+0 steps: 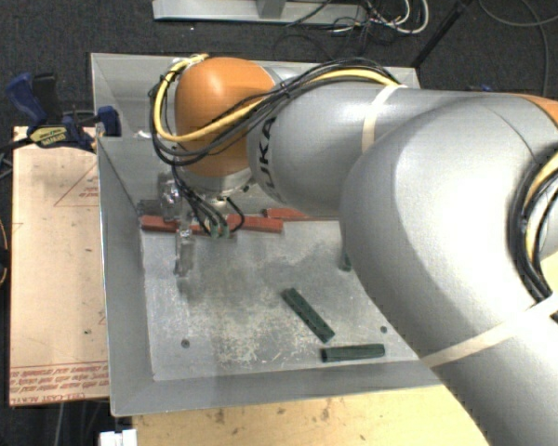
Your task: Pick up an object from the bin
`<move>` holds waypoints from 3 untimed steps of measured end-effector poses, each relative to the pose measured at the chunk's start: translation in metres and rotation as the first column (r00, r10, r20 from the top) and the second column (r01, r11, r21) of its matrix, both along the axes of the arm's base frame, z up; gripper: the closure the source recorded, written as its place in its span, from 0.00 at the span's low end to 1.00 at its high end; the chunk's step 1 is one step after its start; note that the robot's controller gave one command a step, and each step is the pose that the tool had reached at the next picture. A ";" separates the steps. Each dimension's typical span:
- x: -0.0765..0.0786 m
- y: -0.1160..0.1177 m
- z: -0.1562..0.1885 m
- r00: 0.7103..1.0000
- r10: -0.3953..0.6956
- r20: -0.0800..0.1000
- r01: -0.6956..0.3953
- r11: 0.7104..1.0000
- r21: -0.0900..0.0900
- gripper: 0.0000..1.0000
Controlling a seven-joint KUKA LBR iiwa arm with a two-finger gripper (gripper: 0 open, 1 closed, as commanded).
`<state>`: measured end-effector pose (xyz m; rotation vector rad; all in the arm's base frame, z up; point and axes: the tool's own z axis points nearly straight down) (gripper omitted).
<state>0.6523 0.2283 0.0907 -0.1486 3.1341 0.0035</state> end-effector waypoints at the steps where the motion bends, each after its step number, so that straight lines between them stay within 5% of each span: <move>1: 0.000 0.000 0.000 1.000 0.000 0.000 0.000 1.000 0.000 0.00; 2: 0.003 -0.001 -0.019 0.994 -0.114 -0.001 0.114 0.994 0.001 1.00; 3: 0.003 -0.002 -0.019 0.993 -0.114 -0.001 0.114 0.993 0.001 1.00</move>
Offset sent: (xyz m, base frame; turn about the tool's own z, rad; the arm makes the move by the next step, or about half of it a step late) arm 0.0023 -0.0019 -0.0207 0.1149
